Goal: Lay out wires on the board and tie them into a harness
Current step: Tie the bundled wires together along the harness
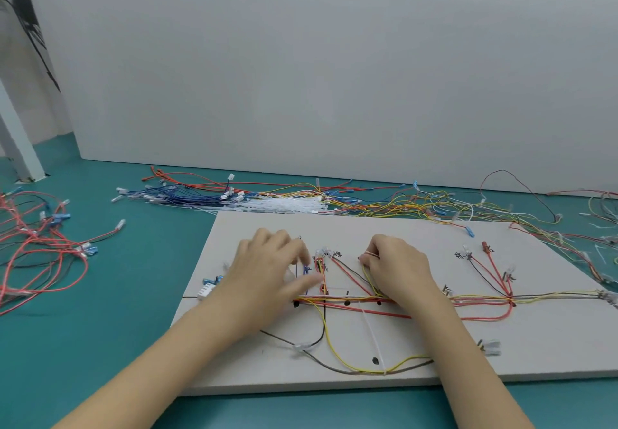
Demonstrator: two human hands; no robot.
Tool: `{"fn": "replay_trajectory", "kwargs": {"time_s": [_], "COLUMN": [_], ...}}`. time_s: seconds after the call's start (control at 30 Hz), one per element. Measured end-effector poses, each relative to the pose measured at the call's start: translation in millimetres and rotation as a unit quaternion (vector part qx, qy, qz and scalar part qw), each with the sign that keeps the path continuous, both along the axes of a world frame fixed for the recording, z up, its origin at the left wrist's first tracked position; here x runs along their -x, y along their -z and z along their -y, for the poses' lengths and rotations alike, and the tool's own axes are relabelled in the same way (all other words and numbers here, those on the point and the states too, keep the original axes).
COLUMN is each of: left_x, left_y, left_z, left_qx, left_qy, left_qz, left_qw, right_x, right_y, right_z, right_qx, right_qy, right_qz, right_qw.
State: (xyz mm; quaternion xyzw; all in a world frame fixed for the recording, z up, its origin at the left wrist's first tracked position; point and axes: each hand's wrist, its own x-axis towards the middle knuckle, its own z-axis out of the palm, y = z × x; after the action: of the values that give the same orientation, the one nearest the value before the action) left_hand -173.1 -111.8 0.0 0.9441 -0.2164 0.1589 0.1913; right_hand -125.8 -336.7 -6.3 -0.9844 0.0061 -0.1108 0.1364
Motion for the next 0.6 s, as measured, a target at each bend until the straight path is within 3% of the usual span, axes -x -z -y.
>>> {"fn": "replay_trajectory", "kwargs": {"time_s": [0.17,0.3,0.6], "left_x": [14.5,9.6,10.9], "left_y": [10.2,7.9,16.5], "left_z": [14.6,27.2,35.5], "left_qx": [-0.122,-0.035,-0.039], "left_qy": [0.066,0.026,-0.002], "left_qz": [-0.013,-0.137,-0.073], "left_qw": [0.99,0.99,0.997], "right_x": [-2.1,-2.7,-1.3], "right_y": [0.3,3.8,4.2], "right_z": [2.0,-2.2,-7.5], "right_qx": [0.017,0.023,-0.007], "right_qy": [-0.014,-0.025,-0.029], "right_qz": [-0.014,-0.019,-0.019], "right_qw": [1.0,0.999,0.999]}}
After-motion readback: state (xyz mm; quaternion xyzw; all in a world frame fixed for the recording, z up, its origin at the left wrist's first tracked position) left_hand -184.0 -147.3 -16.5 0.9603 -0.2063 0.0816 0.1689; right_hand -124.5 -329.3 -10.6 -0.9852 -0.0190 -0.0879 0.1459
